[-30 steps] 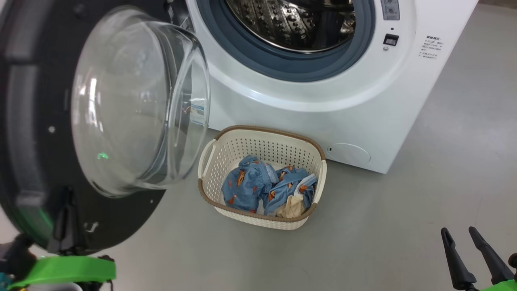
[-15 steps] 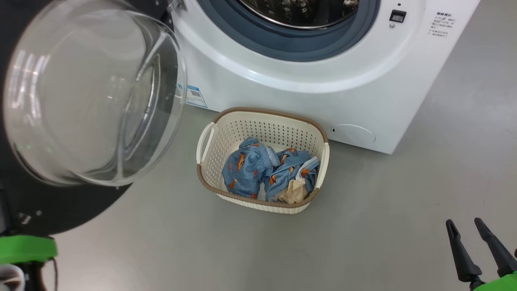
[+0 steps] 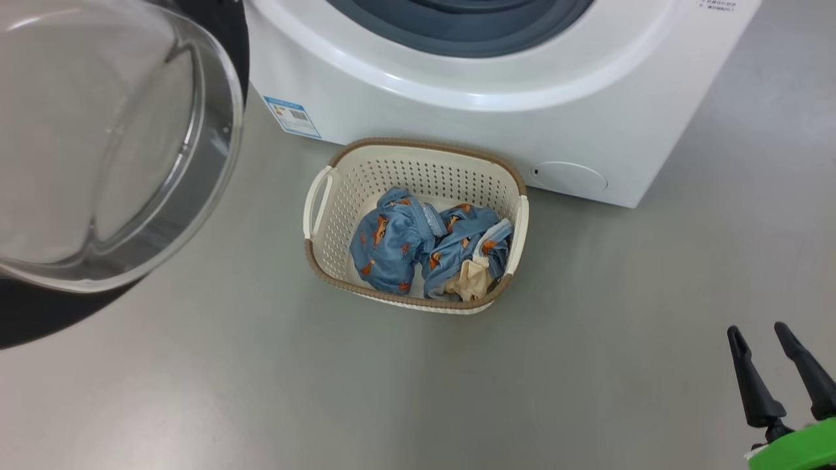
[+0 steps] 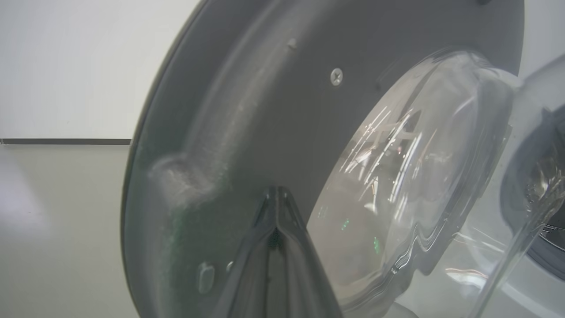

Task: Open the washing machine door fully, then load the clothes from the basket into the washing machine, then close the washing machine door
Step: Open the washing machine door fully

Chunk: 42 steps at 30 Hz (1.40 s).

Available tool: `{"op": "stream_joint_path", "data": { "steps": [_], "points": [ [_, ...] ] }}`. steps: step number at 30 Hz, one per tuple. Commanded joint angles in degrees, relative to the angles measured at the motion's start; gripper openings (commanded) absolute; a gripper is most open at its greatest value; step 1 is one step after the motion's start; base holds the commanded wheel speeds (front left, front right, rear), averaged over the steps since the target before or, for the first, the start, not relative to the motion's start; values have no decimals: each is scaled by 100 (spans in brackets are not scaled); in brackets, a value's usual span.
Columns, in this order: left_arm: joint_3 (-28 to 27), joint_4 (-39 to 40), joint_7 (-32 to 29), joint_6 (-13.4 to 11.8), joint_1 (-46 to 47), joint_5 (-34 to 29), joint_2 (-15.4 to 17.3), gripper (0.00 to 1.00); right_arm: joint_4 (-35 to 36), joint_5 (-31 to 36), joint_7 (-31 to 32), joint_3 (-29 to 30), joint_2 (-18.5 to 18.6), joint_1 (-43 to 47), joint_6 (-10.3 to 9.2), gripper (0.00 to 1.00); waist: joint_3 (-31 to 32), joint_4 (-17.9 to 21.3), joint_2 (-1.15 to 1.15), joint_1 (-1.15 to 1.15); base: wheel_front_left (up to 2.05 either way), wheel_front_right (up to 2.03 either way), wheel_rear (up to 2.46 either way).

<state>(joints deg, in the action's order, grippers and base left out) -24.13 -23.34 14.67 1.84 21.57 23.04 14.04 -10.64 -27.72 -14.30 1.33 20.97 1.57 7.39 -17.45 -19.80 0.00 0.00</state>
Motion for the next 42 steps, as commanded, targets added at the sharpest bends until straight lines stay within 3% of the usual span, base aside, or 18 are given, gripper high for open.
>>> {"op": "stream_joint_path", "data": {
  "steps": [1,24,33,42],
  "points": [
    [-326,-61,33,31,262,-87,441,0,157,44,-70,-96,165,-136,10,100,-132,60,0,0,0,0,0],
    [-1266,-1766,33,372,1692,-822,1147,0,262,69,-70,-107,298,-442,10,100,-719,189,0,0,0,0,0],
    [-1369,-1878,33,447,1759,-1054,1004,0,212,80,-70,-175,267,-483,10,100,-637,188,0,0,0,0,0],
    [-1359,-1397,33,547,1109,-1083,500,0,140,59,-70,-264,161,-399,10,100,-218,142,0,0,0,0,0]
  ]
}}
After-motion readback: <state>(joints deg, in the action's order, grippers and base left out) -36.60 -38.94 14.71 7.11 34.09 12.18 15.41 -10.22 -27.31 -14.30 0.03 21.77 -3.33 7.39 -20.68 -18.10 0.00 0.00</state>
